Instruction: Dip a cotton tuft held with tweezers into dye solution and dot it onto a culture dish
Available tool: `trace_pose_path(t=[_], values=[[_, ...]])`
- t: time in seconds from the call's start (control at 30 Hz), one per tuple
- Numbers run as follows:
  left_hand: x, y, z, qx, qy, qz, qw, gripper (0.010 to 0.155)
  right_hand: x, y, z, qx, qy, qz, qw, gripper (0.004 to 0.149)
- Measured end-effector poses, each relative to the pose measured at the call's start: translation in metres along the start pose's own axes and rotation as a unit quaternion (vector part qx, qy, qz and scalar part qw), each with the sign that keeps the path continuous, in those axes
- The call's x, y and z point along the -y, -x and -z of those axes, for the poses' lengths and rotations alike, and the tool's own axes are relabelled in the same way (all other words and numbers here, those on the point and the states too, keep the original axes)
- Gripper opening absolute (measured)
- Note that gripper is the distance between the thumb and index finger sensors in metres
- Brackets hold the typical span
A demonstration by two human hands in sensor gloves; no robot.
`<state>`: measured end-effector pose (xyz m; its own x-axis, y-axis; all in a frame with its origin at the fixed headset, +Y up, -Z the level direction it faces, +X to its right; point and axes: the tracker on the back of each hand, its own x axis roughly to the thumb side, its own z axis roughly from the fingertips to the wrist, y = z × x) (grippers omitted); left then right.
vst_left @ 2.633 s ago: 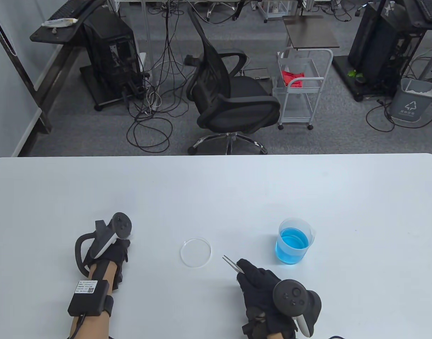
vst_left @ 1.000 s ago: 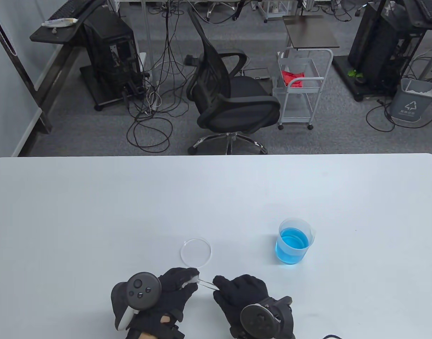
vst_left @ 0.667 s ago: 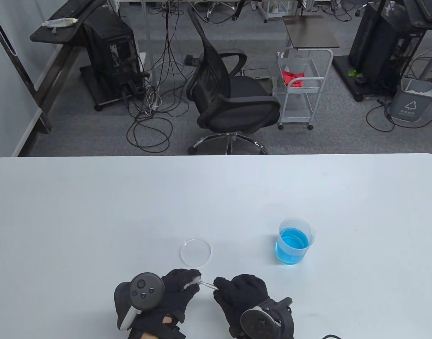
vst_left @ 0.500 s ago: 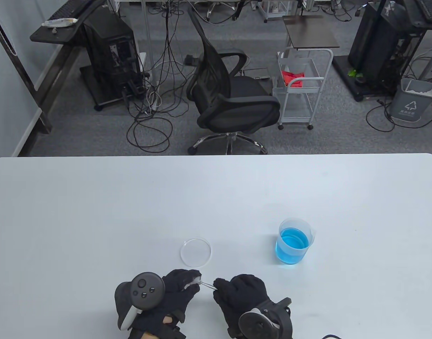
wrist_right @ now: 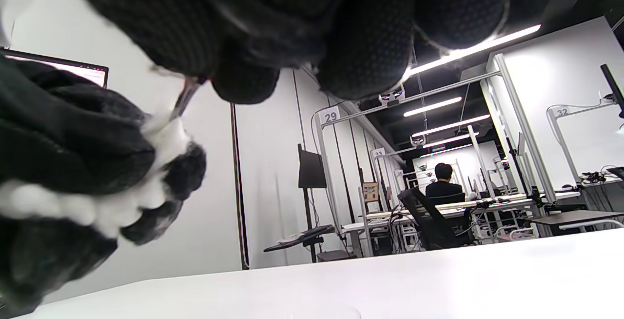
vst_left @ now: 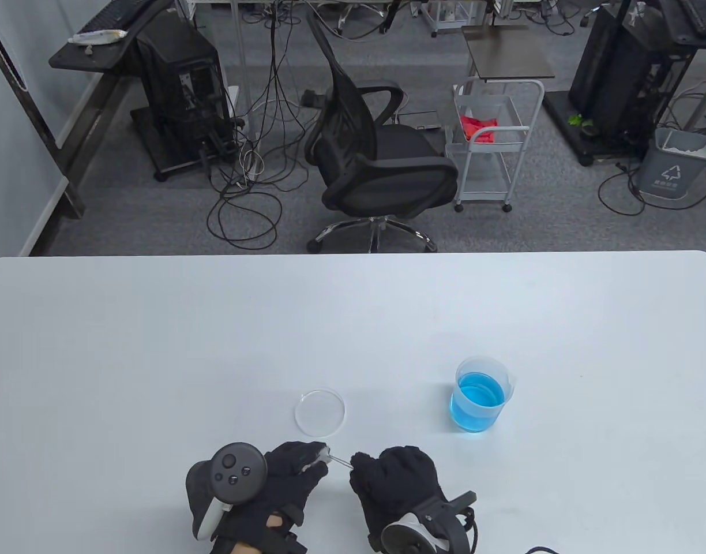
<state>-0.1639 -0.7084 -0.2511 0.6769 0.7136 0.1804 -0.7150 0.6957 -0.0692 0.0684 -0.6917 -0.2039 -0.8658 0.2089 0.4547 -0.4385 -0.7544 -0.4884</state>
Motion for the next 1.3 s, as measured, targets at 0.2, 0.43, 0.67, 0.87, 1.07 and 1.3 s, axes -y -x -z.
trace_pose_path(t=[0.2, 0.43, 0.67, 0.87, 1.07, 1.3], values=[[-0.001, -0.002, 0.0, 0.005, -0.01, 0.012, 1.0, 0.04, 0.0, 0.0, 0.001, -0.006, 0.001, -0.005, 1.0, 0.031], [-0.001, -0.002, 0.0, 0.006, -0.018, 0.011, 1.0, 0.039, 0.002, 0.004, 0.002, -0.032, 0.005, 0.003, 0.999, 0.031], [-0.001, -0.002, 0.0, 0.004, -0.014, 0.021, 1.0, 0.038, 0.002, 0.011, 0.003, -0.051, 0.009, 0.004, 0.999, 0.031], [-0.002, 0.005, 0.0, -0.008, -0.011, 0.029, 0.999, 0.038, 0.006, 0.028, 0.005, -0.084, 0.016, 0.026, 0.996, 0.028], [-0.004, 0.011, 0.002, -0.026, -0.014, 0.038, 0.999, 0.038, 0.013, 0.038, 0.005, -0.113, 0.03, 0.061, 0.991, 0.028], [-0.011, 0.024, 0.004, -0.061, -0.025, 0.062, 0.996, 0.039, 0.015, 0.044, 0.004, -0.123, 0.03, 0.072, 0.989, 0.029]])
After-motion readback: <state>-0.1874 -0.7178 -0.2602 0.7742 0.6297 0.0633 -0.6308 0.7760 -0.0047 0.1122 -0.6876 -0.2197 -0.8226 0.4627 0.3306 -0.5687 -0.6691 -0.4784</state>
